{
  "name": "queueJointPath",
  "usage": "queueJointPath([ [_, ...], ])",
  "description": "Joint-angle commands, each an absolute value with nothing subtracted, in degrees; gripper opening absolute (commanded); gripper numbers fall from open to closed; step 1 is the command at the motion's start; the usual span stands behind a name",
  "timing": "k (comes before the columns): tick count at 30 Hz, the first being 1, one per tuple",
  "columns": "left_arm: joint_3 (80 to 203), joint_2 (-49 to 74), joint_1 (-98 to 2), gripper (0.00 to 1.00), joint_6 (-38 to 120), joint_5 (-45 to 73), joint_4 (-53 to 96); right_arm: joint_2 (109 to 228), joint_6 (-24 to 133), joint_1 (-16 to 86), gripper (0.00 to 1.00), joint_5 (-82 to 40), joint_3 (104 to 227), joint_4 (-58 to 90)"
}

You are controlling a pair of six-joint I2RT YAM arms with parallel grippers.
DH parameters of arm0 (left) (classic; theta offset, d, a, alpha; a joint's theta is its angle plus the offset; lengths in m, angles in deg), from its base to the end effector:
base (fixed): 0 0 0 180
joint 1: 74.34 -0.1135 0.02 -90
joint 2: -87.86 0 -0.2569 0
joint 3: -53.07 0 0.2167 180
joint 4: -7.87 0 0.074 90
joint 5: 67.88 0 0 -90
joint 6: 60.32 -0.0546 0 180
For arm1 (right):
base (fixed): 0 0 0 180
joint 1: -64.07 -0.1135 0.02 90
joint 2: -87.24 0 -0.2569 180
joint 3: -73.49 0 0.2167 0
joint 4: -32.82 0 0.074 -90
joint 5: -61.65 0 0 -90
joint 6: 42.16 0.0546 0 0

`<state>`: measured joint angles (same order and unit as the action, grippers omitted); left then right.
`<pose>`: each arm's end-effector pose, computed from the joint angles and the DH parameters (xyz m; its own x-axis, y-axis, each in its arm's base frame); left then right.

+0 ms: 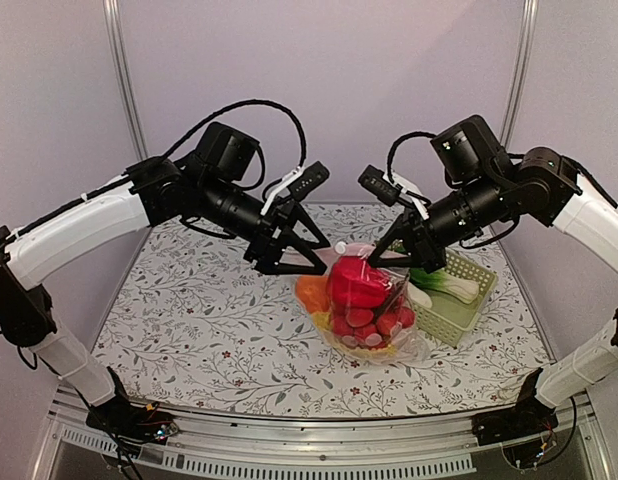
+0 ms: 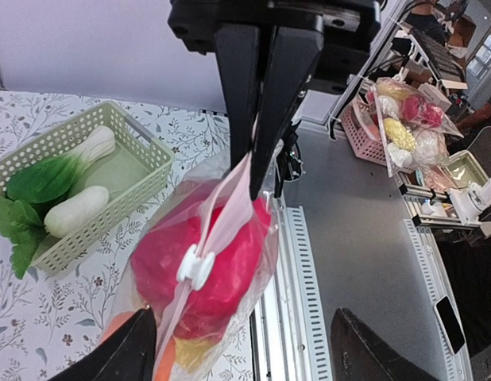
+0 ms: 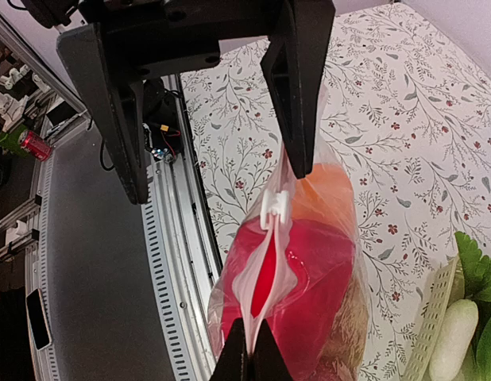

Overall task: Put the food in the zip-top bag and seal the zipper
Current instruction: Pass from the right arm to the left

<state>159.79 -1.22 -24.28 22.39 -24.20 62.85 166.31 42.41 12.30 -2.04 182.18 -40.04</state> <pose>0.1695 -0.2640 0.3683 -0.2722 0.4616 -0.8443 0.9408 -0.0565 -0.3342 0.1352 0.2108 0.3886 -0.3365 -0.5642 -0.7540 -0.9400 0.2488 0.2333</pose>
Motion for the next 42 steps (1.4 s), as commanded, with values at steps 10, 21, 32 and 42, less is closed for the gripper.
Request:
queueJointPath([
  [10,162.2,-6.4,-23.0,0.5,22.2,-26.2,58.5,165.8,41.9,12.4,0.0,0.6,182.4,-38.6],
  [21,160.1,-6.3,-22.8,0.48,22.3,-26.4,58.7,165.6,42.1,12.4,0.0,-0.2,182.0,-38.4],
  [32,159.1,-6.5,-22.9,0.46,20.4,-22.7,60.2,164.4,42.7,12.4,0.0,0.1,181.2,-37.7],
  [42,158.6,-5.2,-22.9,0.19,20.4,-22.7,60.1,163.8,43.1,12.4,0.0,0.0,180.3,-37.1],
])
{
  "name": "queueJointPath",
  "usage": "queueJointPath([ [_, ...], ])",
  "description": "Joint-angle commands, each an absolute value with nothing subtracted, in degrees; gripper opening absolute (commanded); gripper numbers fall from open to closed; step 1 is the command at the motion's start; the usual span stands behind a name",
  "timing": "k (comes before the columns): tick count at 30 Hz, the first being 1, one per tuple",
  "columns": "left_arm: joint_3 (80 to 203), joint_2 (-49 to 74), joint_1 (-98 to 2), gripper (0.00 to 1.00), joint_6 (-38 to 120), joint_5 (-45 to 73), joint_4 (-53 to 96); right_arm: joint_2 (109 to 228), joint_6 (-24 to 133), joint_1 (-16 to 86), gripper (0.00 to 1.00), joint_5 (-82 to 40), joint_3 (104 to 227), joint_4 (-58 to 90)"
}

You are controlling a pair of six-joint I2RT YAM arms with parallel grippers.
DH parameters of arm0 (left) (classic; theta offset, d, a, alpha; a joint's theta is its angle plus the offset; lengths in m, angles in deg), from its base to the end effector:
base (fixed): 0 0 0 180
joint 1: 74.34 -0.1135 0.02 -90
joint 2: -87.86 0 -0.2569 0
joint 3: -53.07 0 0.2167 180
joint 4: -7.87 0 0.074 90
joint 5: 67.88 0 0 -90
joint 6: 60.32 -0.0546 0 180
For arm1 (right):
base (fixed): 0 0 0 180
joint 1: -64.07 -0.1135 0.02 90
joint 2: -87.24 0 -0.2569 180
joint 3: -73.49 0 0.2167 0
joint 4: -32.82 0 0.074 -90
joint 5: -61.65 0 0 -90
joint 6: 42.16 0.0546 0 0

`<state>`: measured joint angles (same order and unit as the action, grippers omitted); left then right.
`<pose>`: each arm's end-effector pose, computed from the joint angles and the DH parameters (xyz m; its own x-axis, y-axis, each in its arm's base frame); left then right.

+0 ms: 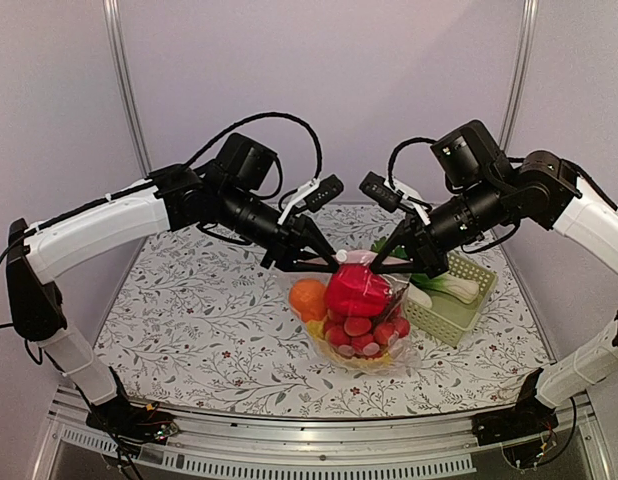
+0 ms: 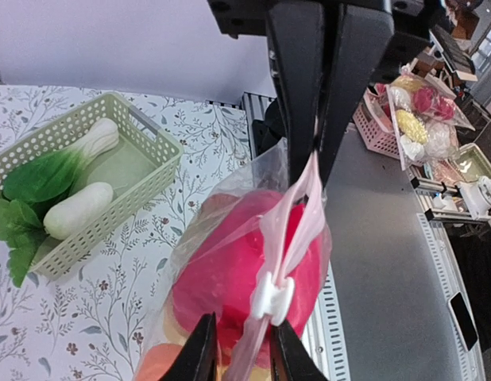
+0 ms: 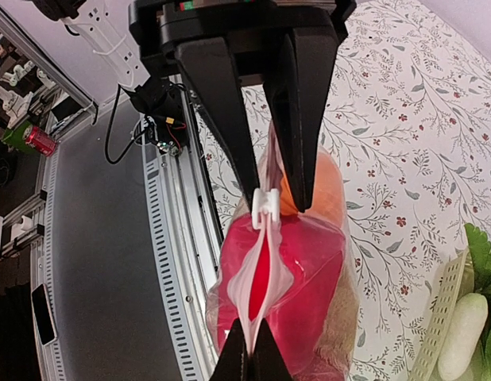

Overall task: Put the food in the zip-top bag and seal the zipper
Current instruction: Pass from the right arm to the left

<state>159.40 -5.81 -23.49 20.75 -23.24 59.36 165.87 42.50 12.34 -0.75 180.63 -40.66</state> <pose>0.1816 -0.2846 0.3469 -0.2522 0.4825 -0.8388 0.9455 -0.0619 -0.3198 0.1327 0.2091 0.3823 -0.3522 -0.5796 -0.7349 -0.9356 0.2386 0.2602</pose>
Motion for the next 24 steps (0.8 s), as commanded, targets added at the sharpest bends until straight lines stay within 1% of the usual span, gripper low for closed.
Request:
queueJointPath([
  [1,158.5,-5.2,-22.9,0.15,20.4,-22.9,60.1,163.8,43.2,12.4,0.0,0.0,180.1,-37.0],
  [5,158.5,-4.8,-22.9,0.0,20.7,-23.4,60.0,163.9,43.3,12.4,0.0,-0.7,179.4,-36.9],
  [8,158.4,-4.3,-22.8,0.0,20.9,-23.7,59.8,163.8,43.8,12.5,0.0,-1.7,179.4,-36.9],
  [10,158.5,-4.0,-22.7,0.0,21.0,-23.6,59.7,163.6,44.2,12.5,0.1,-2.7,179.6,-36.9],
  [11,158.6,-3.8,-22.7,0.0,21.0,-23.5,59.7,163.5,44.4,12.5,0.18,-2.8,179.8,-37.0],
  [12,158.7,-3.6,-22.7,0.0,21.1,-23.4,59.6,163.4,44.5,12.5,0.3,-3.0,180.1,-37.0],
  [13,158.8,-3.3,-22.7,0.0,21.2,-23.2,59.6,163.1,44.7,12.4,0.45,-3.3,180.5,-36.9],
  [15,159.2,-2.9,-22.7,0.0,21.5,-23.2,59.4,163.0,45.3,12.5,0.67,-4.2,181.3,-36.9],
  [17,159.6,-2.6,-22.6,0.0,21.9,-23.4,59.3,163.0,46.0,12.5,0.75,-5.4,182.4,-36.9],
  [18,159.8,-2.6,-22.5,0.0,21.9,-23.5,59.3,163.3,46.6,12.5,0.77,-5.9,182.9,-36.9],
  [21,160.0,-2.4,-22.2,0.0,21.8,-23.5,59.3,163.7,47.5,12.5,0.8,-5.8,183.3,-35.3],
  [24,160.0,-2.5,-22.1,0.0,21.9,-23.7,59.3,164.0,47.6,12.5,0.8,-6.2,182.9,-32.6],
])
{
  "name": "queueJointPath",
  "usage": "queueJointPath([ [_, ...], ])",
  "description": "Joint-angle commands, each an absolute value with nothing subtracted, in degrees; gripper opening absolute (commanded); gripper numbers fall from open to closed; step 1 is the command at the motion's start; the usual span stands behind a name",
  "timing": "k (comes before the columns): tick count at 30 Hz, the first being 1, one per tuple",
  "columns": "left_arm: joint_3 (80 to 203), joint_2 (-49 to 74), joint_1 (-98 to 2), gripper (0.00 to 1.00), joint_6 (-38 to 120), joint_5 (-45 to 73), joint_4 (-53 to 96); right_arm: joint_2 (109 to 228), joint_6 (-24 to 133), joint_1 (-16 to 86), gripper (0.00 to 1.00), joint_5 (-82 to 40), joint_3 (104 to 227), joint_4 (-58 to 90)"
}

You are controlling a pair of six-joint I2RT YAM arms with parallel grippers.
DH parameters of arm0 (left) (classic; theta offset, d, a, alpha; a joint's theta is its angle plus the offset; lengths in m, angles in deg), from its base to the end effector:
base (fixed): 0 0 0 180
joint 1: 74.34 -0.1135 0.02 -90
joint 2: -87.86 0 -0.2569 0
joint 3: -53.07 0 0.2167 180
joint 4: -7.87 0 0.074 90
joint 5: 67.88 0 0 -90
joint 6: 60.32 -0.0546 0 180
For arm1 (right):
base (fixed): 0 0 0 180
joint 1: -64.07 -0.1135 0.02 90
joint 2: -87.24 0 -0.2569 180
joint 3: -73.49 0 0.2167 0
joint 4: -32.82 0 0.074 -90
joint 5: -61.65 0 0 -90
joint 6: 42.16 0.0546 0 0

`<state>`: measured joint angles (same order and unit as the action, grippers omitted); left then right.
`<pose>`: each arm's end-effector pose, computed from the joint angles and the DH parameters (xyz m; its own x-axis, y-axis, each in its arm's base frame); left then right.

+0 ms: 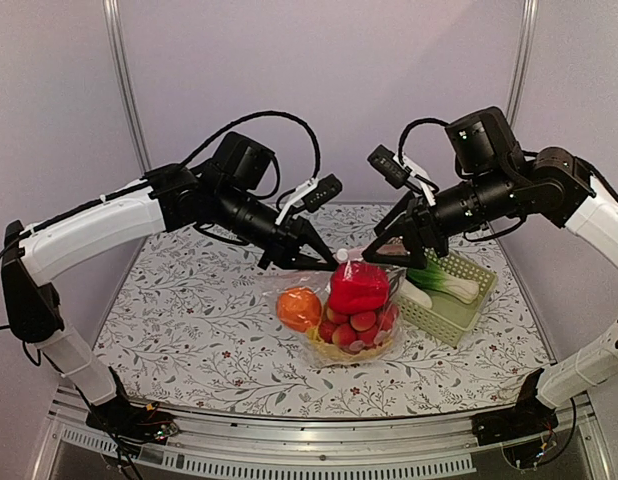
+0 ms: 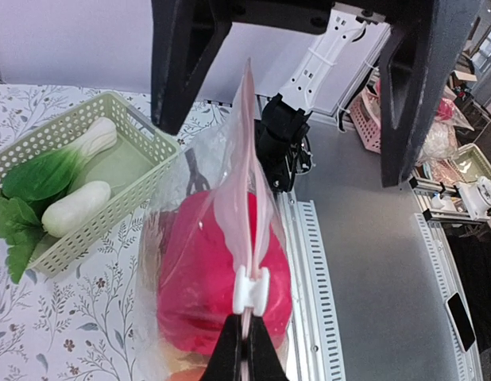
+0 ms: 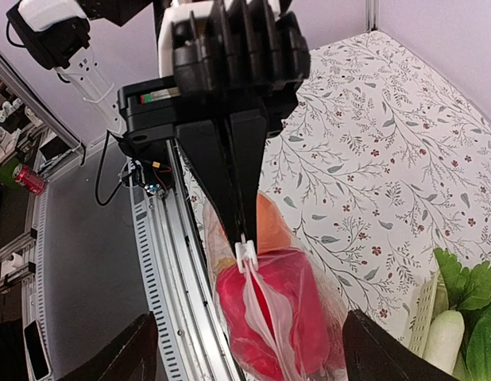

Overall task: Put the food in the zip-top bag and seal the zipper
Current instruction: Pass from the right arm to the left, then hold the zipper from the zipper food storage bag.

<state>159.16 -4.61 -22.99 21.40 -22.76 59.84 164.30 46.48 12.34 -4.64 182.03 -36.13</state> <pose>0.1760 -0.2818 0.3513 -0.2540 0.4810 -0.8391 0.9454 -0.0595 -0.3203 0.1349 0.2065 0.4016 -0.3549 -0.4850 -0.7993 -0.9252 0.3051 0.2257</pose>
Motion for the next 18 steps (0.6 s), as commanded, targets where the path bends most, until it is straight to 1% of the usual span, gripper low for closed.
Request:
queueJointPath([
  [1,160.0,-2.7,-22.1,0.0,21.9,-23.9,59.3,164.6,47.5,12.5,0.78,-6.2,183.0,-32.0],
  [4,160.2,-3.0,-22.0,0.0,21.9,-24.1,59.2,166.5,47.6,12.5,0.72,-4.4,183.2,-30.3],
  [7,160.2,-3.0,-22.0,0.0,22.0,-24.4,59.0,168.0,47.5,12.5,0.61,-1.9,182.8,-28.8],
  [12,160.1,-3.1,-22.0,0.0,21.8,-25.2,59.0,170.1,46.9,12.5,0.5,3.8,182.7,-27.8],
  [18,160.3,-3.3,-22.0,0.0,21.8,-25.6,59.2,172.3,44.8,12.5,0.44,6.7,183.7,-29.9],
])
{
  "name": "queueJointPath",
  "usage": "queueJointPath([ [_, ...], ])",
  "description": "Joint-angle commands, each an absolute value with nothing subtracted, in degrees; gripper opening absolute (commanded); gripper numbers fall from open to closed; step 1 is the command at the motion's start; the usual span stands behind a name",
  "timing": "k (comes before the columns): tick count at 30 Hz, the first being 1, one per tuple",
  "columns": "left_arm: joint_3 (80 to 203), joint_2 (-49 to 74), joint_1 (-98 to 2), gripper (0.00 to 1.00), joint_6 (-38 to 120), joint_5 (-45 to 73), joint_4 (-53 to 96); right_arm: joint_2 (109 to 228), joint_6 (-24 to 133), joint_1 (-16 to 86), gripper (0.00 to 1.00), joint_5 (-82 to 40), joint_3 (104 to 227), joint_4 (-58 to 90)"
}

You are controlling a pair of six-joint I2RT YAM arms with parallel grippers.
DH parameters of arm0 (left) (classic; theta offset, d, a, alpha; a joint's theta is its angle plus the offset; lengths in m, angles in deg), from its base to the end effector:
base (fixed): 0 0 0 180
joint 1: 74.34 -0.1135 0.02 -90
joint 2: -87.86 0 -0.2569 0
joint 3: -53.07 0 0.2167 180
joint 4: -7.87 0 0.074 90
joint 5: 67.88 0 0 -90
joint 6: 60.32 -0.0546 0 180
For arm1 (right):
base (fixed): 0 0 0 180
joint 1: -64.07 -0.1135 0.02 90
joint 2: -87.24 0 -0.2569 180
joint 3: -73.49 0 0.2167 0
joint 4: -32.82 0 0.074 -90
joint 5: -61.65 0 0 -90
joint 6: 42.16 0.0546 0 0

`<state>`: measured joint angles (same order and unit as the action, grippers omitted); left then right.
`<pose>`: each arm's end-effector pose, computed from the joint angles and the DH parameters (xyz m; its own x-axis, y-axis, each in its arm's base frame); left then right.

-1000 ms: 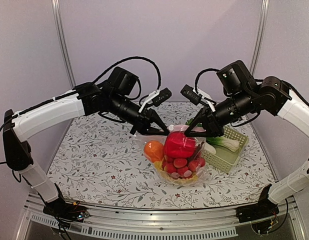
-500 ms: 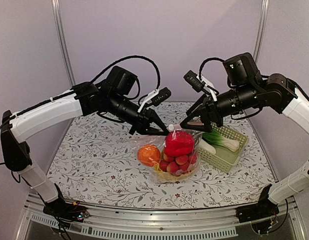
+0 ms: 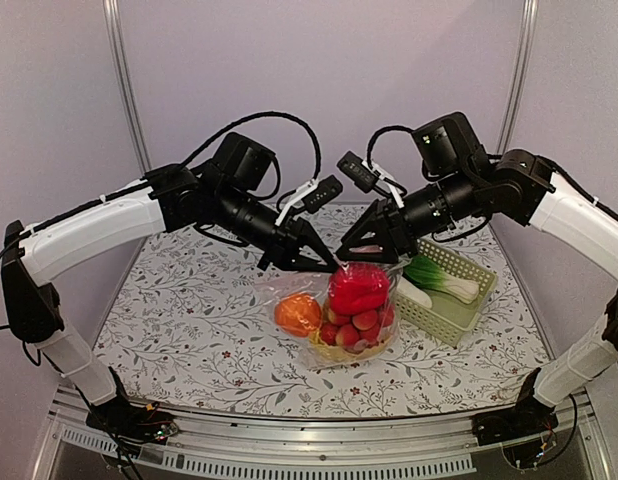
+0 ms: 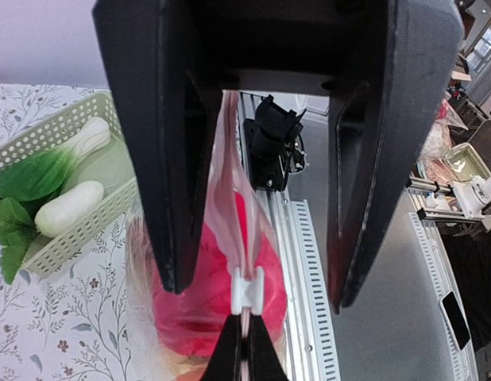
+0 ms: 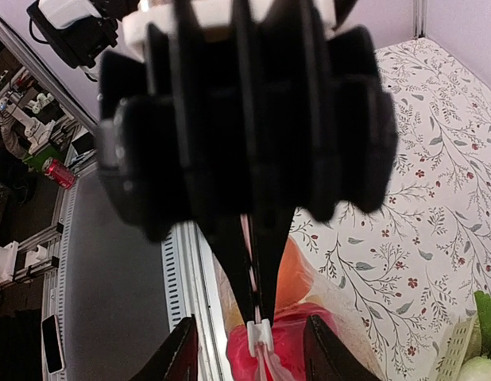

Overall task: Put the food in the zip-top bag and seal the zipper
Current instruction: Hold the zipper from the zipper food storage bag, then zip the zipper on the zipper food storage bag.

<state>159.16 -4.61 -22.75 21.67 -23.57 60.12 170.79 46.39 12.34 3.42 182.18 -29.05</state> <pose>0.1740 -0.2823 0.3512 -0.2594 0.4838 -0.8358 0.9400 -0.0722 -0.3335 0.1532 0.2406 0.3888 -0.3468 -0.4743 -0.8092 -0.9379 0.1833 0.2945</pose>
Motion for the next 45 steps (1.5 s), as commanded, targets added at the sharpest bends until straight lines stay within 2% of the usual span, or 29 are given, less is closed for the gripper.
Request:
queueJointPath([
  [1,160.3,-3.3,-22.0,0.0,21.7,-25.5,59.2,172.5,44.7,12.5,0.44,6.9,183.8,-30.3],
  [3,160.4,-3.2,-22.0,0.0,21.7,-25.8,59.1,172.9,44.4,12.5,0.43,6.7,183.7,-31.0],
  [8,160.5,-3.2,-22.0,0.0,21.6,-25.9,59.2,173.9,43.5,12.5,0.33,7.2,184.1,-31.9],
  [15,160.2,-3.1,-22.1,0.0,21.6,-25.5,59.2,173.3,43.1,12.5,0.13,7.5,183.6,-32.1],
  [22,159.9,-2.8,-22.5,0.0,21.3,-25.0,59.6,172.4,43.0,12.5,0.0,6.3,182.6,-32.8],
  [45,158.2,-0.4,-27.5,0.0,18.3,-22.4,65.5,166.3,41.4,14.4,0.0,-1.3,182.3,-38.8],
])
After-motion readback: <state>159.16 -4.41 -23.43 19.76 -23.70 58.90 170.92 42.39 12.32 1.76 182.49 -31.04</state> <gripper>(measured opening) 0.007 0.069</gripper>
